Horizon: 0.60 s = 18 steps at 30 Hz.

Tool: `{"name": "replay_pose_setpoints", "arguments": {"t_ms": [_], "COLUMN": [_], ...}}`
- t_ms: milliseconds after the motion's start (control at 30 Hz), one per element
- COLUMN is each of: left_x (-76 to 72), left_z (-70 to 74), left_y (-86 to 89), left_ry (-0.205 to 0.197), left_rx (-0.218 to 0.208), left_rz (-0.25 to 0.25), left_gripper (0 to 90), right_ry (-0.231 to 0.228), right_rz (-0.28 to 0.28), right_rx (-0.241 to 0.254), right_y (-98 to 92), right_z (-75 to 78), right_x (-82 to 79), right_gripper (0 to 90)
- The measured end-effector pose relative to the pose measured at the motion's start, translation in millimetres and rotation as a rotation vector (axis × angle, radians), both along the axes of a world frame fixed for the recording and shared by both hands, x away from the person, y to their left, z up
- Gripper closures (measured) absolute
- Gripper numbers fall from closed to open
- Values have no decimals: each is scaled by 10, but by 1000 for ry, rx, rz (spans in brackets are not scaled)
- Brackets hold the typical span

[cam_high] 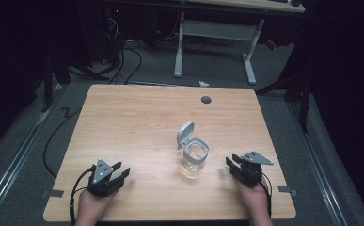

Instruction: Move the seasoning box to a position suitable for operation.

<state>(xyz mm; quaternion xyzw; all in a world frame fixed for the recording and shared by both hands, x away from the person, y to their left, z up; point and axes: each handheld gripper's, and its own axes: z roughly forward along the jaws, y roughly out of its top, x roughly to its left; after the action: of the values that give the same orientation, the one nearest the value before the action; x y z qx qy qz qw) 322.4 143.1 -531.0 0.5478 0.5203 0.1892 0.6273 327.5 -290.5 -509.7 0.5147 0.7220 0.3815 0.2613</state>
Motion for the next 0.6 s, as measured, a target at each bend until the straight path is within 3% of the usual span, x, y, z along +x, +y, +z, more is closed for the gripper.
{"name": "replay_pose_setpoints", "arguments": {"t_ms": [100,133,233,400,600], "left_x": [-2,-7,-14,-32,-44], "left_z": [7,7,5,7,-3], "left_y": [15,17,13,-14,-35], "left_ry": [-2,0,0,-9,0], "left_rx": [-19,-23,-24,-35,-36], "left_rz": [6,8,8,18,28], "left_gripper": [561,561,563,570,564], "right_ry": [20,25,7,-18,-39], "right_rz": [29,59,72,121,157], "right_rx": [-12,-7,-8,-18,20], "right_y": [99,172,246,385,439], "right_z": [3,12,21,21,18], "right_x": [74,142,174,239,243], "right_gripper": [757,827,888,900,900]}}
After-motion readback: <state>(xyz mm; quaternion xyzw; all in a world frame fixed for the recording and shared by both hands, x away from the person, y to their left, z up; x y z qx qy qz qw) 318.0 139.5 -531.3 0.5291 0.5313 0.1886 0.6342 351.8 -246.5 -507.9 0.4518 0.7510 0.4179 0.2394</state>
